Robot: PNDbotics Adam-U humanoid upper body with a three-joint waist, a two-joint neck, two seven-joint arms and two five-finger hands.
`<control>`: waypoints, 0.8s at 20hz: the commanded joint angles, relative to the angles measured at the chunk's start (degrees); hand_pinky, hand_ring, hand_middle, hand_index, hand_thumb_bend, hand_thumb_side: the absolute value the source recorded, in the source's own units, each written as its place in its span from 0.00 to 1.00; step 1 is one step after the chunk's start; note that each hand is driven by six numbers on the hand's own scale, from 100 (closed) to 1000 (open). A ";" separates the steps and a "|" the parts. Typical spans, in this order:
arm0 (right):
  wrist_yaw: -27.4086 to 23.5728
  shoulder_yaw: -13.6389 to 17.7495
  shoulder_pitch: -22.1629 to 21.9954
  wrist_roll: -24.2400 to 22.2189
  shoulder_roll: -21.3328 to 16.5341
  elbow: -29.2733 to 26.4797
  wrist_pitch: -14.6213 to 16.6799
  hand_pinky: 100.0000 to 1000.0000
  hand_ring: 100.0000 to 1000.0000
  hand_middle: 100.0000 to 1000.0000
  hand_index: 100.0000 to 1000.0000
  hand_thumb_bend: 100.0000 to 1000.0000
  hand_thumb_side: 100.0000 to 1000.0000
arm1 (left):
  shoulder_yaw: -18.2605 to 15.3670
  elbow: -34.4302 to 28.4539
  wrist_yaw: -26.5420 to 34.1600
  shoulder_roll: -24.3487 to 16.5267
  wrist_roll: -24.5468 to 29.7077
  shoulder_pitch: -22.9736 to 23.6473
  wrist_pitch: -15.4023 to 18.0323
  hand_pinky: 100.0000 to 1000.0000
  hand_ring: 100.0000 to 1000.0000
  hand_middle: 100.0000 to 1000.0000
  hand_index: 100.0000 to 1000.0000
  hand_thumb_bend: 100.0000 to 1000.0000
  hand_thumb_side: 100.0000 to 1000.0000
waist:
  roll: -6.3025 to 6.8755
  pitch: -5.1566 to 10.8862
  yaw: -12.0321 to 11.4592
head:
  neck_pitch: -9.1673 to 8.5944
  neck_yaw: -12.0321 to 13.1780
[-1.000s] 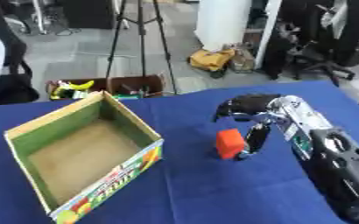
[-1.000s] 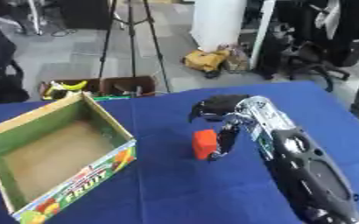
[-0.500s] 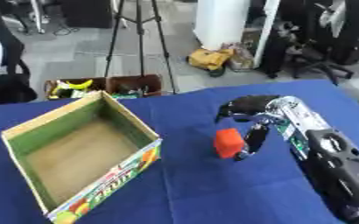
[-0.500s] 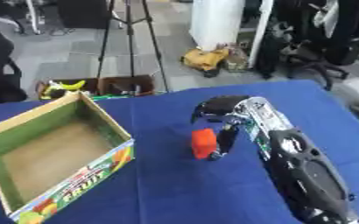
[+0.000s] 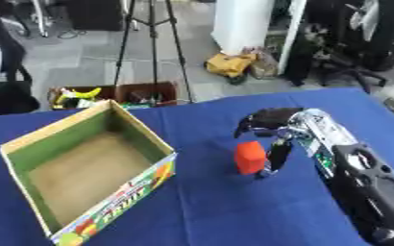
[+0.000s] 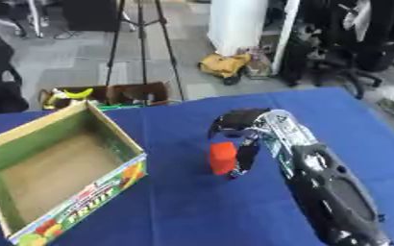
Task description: Pick up objects on the table and place them in the box.
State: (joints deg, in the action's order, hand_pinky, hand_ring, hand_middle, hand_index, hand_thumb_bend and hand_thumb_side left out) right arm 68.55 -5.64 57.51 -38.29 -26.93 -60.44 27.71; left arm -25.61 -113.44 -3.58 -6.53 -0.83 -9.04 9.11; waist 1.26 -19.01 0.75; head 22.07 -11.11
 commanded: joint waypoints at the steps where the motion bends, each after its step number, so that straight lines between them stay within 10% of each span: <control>1: 0.22 0.65 1.17 -13.68 -0.50 -0.50 13.60 0.81 0.90 0.77 0.86 0.55 0.28 | -0.05 -1.15 -0.21 -0.68 0.09 -0.36 0.05 0.31 0.56 0.61 0.89 0.33 0.79 | -0.02 1.03 -0.08 | -0.71 -0.23; 16: 1.68 1.73 1.25 -13.68 -0.01 -0.70 10.86 0.81 0.89 0.75 0.82 0.43 0.32 | 0.02 -1.15 -0.20 -0.64 0.18 -0.37 0.22 0.31 0.56 0.61 0.89 0.33 0.80 | 0.13 0.92 -0.41 | -1.14 -0.71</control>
State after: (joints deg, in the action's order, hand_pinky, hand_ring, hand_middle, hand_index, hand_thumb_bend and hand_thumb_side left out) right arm 69.66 -4.58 57.49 -39.53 -26.10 -60.45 26.47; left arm -25.61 -113.44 -3.58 -6.51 -0.73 -9.04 9.19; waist 1.33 -19.05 0.40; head 21.62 -11.59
